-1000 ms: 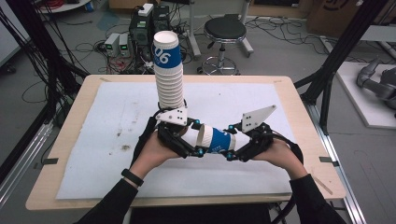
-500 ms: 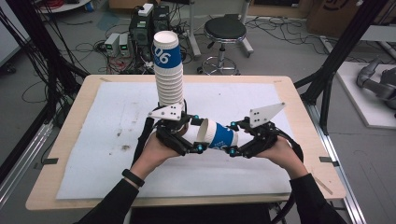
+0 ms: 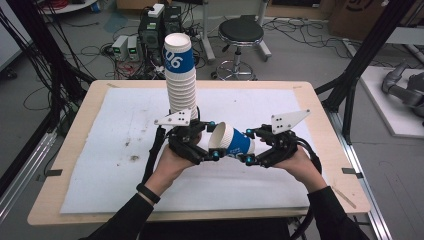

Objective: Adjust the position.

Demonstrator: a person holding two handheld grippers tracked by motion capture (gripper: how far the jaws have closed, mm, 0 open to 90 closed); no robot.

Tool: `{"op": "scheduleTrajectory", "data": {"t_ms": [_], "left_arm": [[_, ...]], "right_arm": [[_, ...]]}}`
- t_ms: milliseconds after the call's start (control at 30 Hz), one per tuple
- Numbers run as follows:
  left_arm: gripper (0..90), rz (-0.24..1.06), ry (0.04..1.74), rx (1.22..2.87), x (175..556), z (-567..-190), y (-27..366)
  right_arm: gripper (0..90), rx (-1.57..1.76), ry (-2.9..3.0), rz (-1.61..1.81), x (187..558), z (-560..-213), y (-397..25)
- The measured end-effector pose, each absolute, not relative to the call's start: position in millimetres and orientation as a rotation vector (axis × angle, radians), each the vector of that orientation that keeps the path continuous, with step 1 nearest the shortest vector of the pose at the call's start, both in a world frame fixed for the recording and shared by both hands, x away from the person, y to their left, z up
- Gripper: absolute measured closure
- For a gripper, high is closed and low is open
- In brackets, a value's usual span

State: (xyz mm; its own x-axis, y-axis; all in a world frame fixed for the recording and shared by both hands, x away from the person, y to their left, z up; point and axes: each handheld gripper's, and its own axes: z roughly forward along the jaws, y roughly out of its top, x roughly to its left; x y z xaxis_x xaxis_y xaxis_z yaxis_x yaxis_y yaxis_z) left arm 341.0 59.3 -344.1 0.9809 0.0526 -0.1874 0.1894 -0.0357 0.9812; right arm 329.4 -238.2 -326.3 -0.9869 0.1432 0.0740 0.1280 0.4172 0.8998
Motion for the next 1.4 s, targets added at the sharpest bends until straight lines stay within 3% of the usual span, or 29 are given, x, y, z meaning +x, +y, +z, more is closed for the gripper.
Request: {"op": "scheduleTrajectory", "data": {"t_ms": [733,1067,1167,1233,1400], "left_arm": [[21.0,-0.046,0.148,1.733,338.9,-332.6,61.3],[21.5,-0.025,0.127,1.850,337.5,-327.1,56.2],[21.6,-0.013,0.119,1.888,336.1,-325.7,54.3],[21.6,-0.022,0.115,1.875,335.7,-325.4,53.6],[17.4,-0.025,0.134,1.830,334.4,-325.4,52.7]], "right_arm": [[29.8,0.260,2.683,1.608,328.4,-334.0,-229.2],[22.7,0.252,2.773,1.497,329.1,-339.6,-218.5],[22.9,0.252,2.790,1.447,328.9,-342.3,-214.2],[29.3,0.256,2.793,1.443,329.0,-342.6,-212.9],[29.7,0.235,2.787,1.485,329.4,-341.2,-215.2]]}}
